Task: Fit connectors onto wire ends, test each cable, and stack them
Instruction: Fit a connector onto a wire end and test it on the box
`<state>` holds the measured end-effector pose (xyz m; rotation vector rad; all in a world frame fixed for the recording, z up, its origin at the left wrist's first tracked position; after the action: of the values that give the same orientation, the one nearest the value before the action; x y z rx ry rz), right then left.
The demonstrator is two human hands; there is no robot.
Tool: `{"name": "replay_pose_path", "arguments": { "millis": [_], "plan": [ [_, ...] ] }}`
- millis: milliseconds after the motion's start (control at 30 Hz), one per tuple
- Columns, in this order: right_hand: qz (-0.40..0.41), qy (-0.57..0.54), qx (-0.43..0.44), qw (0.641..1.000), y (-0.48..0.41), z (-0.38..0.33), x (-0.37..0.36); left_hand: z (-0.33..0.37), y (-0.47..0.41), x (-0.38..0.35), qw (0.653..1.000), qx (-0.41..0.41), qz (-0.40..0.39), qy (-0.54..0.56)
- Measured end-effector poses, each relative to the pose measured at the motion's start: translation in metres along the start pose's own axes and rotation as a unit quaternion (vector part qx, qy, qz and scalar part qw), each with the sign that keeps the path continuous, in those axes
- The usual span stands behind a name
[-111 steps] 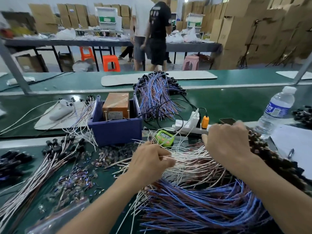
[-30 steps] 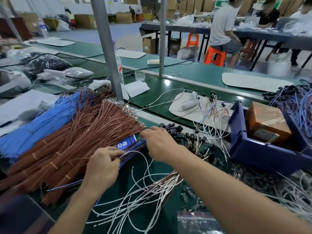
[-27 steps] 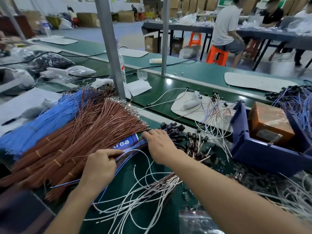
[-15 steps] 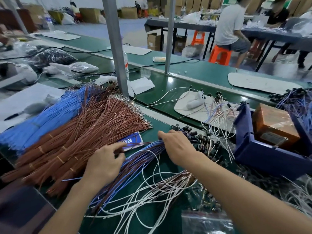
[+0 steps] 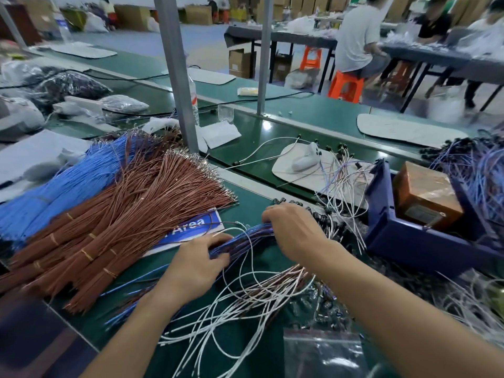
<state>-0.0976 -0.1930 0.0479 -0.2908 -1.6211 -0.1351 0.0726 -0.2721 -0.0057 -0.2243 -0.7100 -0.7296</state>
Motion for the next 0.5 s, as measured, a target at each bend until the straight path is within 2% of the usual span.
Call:
{"name": "replay_pose_path", "arguments": {
  "millis": [167,333,400,500],
  "plan": [
    [-0.006,0.000,-0.041,0.999,0.005,0.011,0.013,-0.005,-0.003,0.012,0.999,0.028,-0.001,-0.021],
    [-0.025,-0.037,-0.073,0.996,0.005,0.021,0.028,-0.009,-0.005,0.047,0.995,0.059,0.074,-0.030],
    [0.025,-0.091,-0.107,0.990,0.006,0.031,0.039,-0.007,-0.004,0.060,0.991,0.078,0.106,-0.035],
    [0.162,-0.182,-0.156,0.957,0.014,0.044,0.060,0.012,-0.001,0.072,0.984,0.063,0.166,0.014]
  ]
}}
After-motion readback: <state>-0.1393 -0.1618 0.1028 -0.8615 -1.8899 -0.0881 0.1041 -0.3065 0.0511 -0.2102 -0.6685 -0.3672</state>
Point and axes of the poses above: each hand's wrist, its own y-axis away from the middle knuckle, its own x-axis out of the back of the hand, z = x × y, the point moved 7 cm from there along -y, towards the middle knuckle, and after that the axes turned 4 degrees about y, right-handed, at the moved point
